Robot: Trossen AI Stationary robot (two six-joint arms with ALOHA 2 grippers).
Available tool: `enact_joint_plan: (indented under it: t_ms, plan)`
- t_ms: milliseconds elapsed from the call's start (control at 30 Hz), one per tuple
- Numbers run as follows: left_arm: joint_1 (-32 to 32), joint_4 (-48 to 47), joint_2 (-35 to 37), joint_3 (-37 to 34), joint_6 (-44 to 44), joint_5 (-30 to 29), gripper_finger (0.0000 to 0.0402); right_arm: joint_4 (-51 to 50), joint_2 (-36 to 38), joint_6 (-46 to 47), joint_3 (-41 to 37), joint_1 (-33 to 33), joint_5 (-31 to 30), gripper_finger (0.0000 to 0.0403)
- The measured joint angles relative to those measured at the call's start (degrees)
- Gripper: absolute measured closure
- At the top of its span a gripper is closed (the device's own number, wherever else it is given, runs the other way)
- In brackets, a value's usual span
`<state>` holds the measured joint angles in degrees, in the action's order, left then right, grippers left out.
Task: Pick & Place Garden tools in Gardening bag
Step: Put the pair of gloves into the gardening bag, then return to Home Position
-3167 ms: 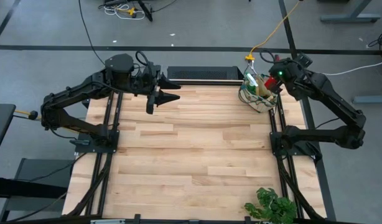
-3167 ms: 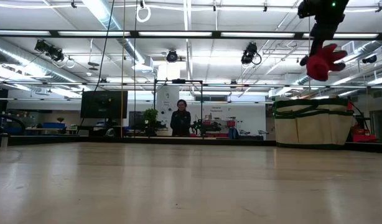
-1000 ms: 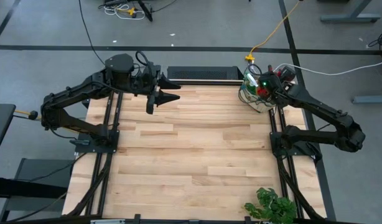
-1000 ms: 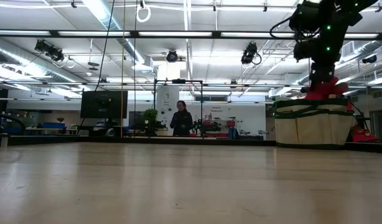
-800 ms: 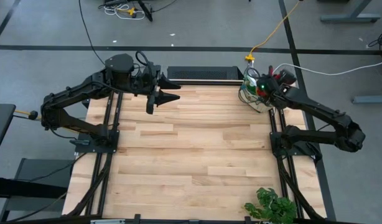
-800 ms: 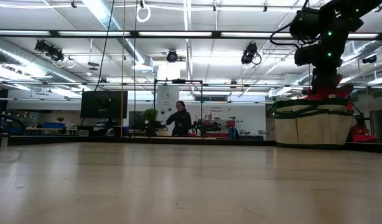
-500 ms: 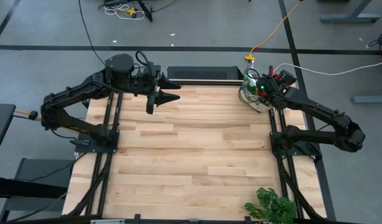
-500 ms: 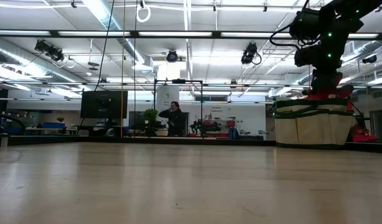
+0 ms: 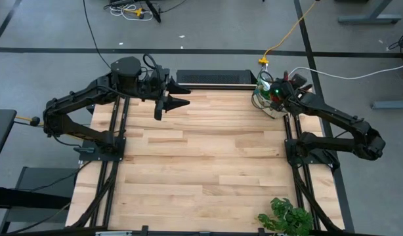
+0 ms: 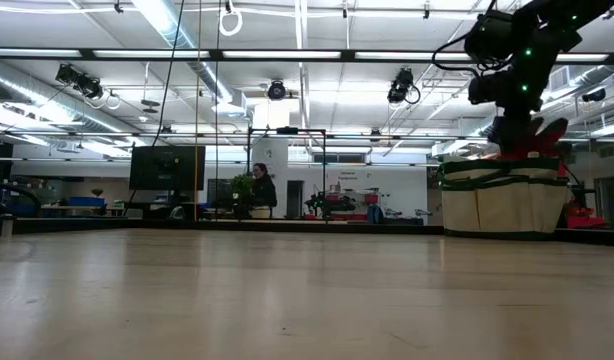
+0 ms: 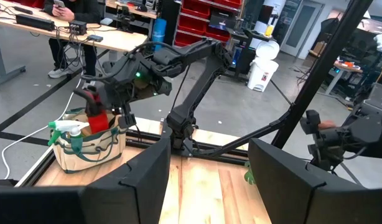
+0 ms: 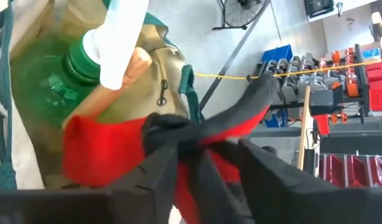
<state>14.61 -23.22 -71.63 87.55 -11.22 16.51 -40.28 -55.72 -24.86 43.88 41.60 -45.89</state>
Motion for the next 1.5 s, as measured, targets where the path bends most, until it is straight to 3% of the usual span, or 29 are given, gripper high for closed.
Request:
enact_joint_plan:
  t_ms: [200,467,600,833,1100,1500]
  plan:
    - [0.0,0.0,0.01,0.0,0.0,0.0,0.0179,-1.06,0.2,1.55,3.51,-0.02,0.04,0.0178]
    - [0.0,0.02,-0.01,0.0,0.0,0.0,0.0179,-2.04,2.44,2.12,9.66,-0.04,3.26,0.017]
    - [0.0,0.02,0.0,0.0,0.0,0.0,0.0179,-2.31,3.34,1.95,12.64,-0.06,11.12,0.017]
    - [0.0,0.02,0.01,0.0,0.19,-1.93,0.0179,-2.07,3.87,3.34,14.62,-0.08,31.35,0.0171]
    - [0.0,0.02,-0.01,0.0,3.48,-4.9,0.0179,-0.76,3.92,10.72,14.62,-0.08,45.27,0.0208]
    - [0.0,0.13,-0.01,0.0,2.89,-4.76,0.0179,3.61,3.91,13.38,14.62,-0.11,51.53,0.0305]
